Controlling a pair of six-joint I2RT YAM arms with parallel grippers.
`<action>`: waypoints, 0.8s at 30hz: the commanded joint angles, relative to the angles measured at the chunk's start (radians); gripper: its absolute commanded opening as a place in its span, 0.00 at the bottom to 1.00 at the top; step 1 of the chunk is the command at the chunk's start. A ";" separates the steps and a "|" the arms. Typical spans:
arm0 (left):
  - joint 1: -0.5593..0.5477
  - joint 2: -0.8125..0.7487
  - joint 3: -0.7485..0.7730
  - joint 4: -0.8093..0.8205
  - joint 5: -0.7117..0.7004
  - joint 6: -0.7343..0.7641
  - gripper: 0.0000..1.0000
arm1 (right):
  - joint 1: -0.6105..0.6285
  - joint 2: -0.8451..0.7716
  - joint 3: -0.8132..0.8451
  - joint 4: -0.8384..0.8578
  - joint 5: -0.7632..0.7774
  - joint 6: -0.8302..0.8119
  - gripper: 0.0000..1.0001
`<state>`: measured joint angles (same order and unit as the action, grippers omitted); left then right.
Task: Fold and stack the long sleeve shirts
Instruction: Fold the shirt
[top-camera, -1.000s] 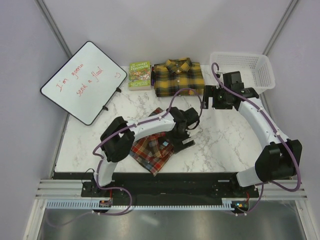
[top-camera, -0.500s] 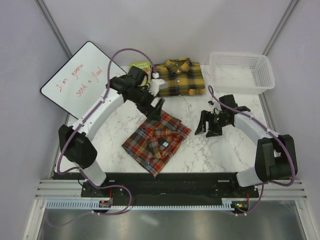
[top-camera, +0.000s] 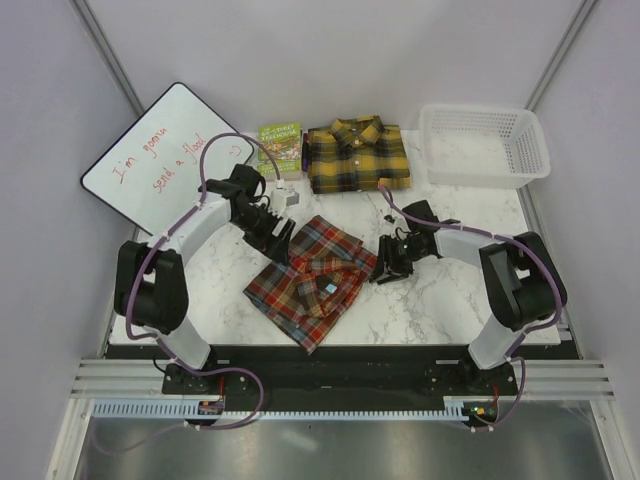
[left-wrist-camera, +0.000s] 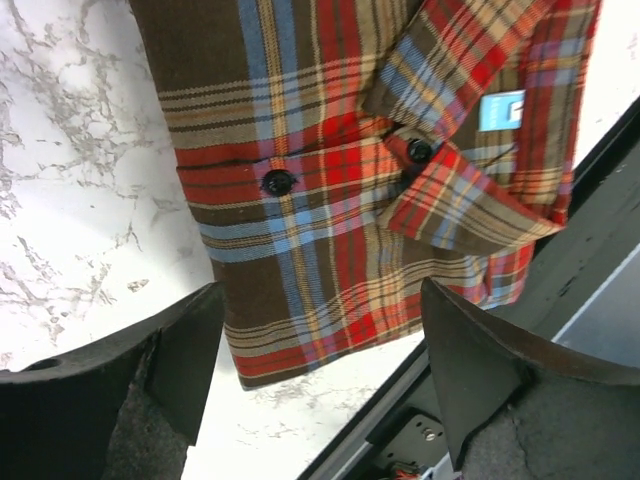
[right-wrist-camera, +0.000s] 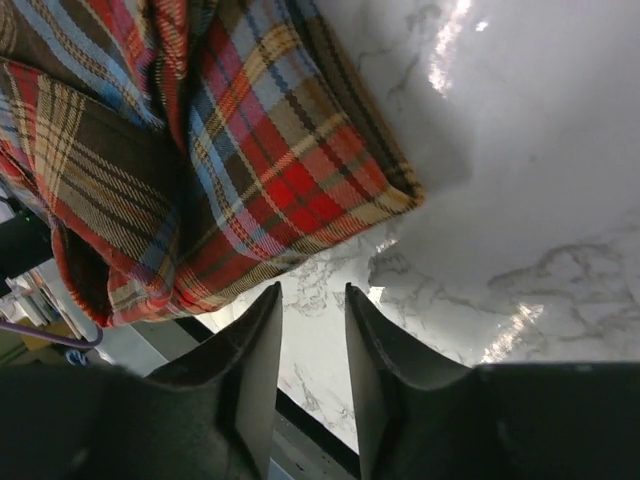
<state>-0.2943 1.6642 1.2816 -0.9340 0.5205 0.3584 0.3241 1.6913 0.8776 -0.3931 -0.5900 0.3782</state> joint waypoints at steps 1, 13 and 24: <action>0.006 0.028 -0.050 0.057 -0.026 0.135 0.80 | 0.039 0.043 0.055 0.092 -0.002 0.022 0.36; -0.153 0.022 -0.252 0.057 -0.014 0.271 0.36 | 0.047 0.166 0.282 0.131 0.148 0.016 0.29; -0.551 0.054 -0.081 0.136 0.311 -0.039 0.50 | -0.065 0.019 0.475 -0.059 0.159 -0.163 0.39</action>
<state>-0.8307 1.7241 1.0641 -0.8463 0.6315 0.4580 0.3435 1.8339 1.3060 -0.3286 -0.4480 0.3340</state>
